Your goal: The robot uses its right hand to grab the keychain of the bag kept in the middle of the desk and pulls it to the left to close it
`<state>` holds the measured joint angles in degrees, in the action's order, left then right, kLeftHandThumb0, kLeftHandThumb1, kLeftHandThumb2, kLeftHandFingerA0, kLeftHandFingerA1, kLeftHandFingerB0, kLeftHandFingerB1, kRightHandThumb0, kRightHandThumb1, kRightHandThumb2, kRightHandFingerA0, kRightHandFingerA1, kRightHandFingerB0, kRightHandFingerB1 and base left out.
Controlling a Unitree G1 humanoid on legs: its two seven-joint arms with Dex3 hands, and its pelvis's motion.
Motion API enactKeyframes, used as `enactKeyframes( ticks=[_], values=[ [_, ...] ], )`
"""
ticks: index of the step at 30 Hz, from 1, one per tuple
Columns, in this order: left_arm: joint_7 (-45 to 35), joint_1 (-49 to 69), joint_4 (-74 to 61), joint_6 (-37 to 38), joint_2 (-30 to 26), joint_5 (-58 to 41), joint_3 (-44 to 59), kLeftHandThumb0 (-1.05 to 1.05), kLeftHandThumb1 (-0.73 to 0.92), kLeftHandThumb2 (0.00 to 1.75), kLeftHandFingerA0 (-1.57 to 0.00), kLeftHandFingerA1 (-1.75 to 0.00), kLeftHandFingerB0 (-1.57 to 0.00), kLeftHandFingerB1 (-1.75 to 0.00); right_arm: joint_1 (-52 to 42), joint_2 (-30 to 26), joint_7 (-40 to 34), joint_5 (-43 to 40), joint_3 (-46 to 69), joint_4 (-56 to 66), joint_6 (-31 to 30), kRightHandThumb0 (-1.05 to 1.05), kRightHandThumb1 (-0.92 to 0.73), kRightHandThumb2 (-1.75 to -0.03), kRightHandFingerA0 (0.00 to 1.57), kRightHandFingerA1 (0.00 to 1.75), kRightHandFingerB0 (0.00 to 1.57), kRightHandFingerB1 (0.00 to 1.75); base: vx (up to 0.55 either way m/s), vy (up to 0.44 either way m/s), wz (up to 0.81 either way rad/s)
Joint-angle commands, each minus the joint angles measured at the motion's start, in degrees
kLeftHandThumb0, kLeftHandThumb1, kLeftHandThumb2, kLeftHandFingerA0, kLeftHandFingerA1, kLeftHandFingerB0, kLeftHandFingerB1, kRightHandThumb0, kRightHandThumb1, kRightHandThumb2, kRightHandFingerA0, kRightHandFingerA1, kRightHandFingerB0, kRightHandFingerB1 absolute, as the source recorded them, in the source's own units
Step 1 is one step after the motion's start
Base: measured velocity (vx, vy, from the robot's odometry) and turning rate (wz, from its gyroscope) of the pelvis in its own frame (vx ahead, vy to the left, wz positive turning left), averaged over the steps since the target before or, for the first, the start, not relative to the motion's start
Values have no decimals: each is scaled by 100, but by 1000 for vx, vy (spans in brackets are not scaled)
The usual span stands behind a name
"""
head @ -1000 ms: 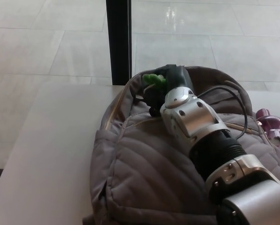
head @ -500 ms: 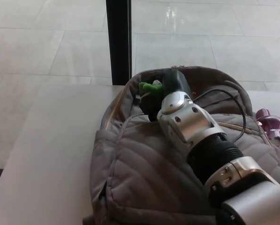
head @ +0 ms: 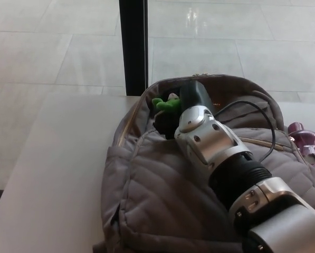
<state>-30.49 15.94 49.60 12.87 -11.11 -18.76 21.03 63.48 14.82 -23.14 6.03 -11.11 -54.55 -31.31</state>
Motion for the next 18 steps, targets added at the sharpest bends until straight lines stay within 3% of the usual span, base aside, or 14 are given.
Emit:
enactKeyframes(
  ticks=[1, 2, 4, 5, 6, 7, 8, 9, 10, 11, 13, 14, 15, 18],
  values=[
    [330, 141, -106, -332, -91, 193, -101, -91, 92, 76, -65, -63, -60, -54, -1354, 3570, 444, -598, -729, -49, 892, -46, -25, -147, 114, 169, 105, 141, 0, 0, 0],
    [336, 154, -123, -347, -129, 204, -101, -90, 92, 73, -64, -61, -63, -53, -1363, 3419, 509, -599, -739, 6, 879, -45, -29, -141, 111, 172, 86, 142, 0, 0, 0],
    [327, 172, -113, -346, -146, 201, -99, -90, 92, 73, -64, -61, -63, -53, -1383, 3409, 505, -621, -770, 1, 891, -45, -29, -141, 111, 172, 86, 142, 0, 0, 0],
    [332, 185, -125, -390, -150, 170, -77, -90, 92, 73, -62, -62, -61, -52, -1295, 2675, 1169, -552, -1132, 535, 242, -43, -44, -103, 88, 151, 16, 82, 0, 0, 0],
    [320, 211, -129, -377, -164, 175, -77, -88, 74, 111, -58, -67, -59, -62, -1349, 2429, 1462, -603, -1258, 787, 122, -44, -54, -87, 24, 133, 3, 75, 0, 0, 0],
    [312, 243, -154, -368, -169, 176, -77, -89, 92, 73, -63, -63, -62, -52, -1406, 2178, 1698, -687, -1345, 1080, -49, -60, -49, -98, 49, 104, 0, 31, 0, 0, 0],
    [272, 287, -174, -345, -186, 162, -67, -91, 92, 74, -63, -65, -59, -53, -1444, 1669, 2100, -699, -1654, 1557, -325, -61, -54, -88, 0, 55, 0, 8, 0, 0, 0],
    [232, 296, -154, -326, -202, 148, -57, -91, 92, 74, -63, -65, -59, -53, -1418, 1423, 2262, -585, -1919, 1703, -376, -61, -54, -88, 0, 55, 0, 8, 0, 0, 0],
    [168, 289, -74, -287, -240, 148, -54, -90, 92, 74, -60, -62, -60, -53, -1455, 890, 2521, -491, -2146, 2053, -375, -61, -54, -82, 0, 8, 4, 5, 0, 0, 0],
    [181, 242, 88, -233, -299, 221, -85, -90, 92, 75, -61, -61, -59, -52, -1356, 337, 2815, -354, -2372, 2301, -603, -66, -57, -81, 0, 0, 2, 7, 0, 0, 0],
    [186, 232, 154, -216, -339, 247, -89, -90, 92, 75, -61, -61, -59, -52, -1334, 174, 2892, -340, -2481, 2413, -729, -66, -57, -81, 0, 0, 2, 7, 0, 0, 0],
    [224, 189, 204, -271, -348, 239, -76, -88, 92, 75, -61, -61, -57, -53, -1351, -370, 3122, -162, -2758, 2824, -696, -67, -57, -79, 0, 0, 3, 4, 0, 0, 0],
    [218, 158, 237, -278, -369, 237, -72, -88, 92, 74, -61, -61, -57, -53, -1307, -686, 3295, -47, -2940, 3049, -707, -83, -42, -81, 0, 20, 0, 0, 0, 0, 0],
    [141, 210, 209, -219, -398, 261, -91, -87, 92, 74, -63, -62, -60, -52, -1318, -1400, 3524, 323, -3294, 3539, -448, -91, -47, -86, 0, 25, 0, 0, 0, 0, 0]
  ],
)
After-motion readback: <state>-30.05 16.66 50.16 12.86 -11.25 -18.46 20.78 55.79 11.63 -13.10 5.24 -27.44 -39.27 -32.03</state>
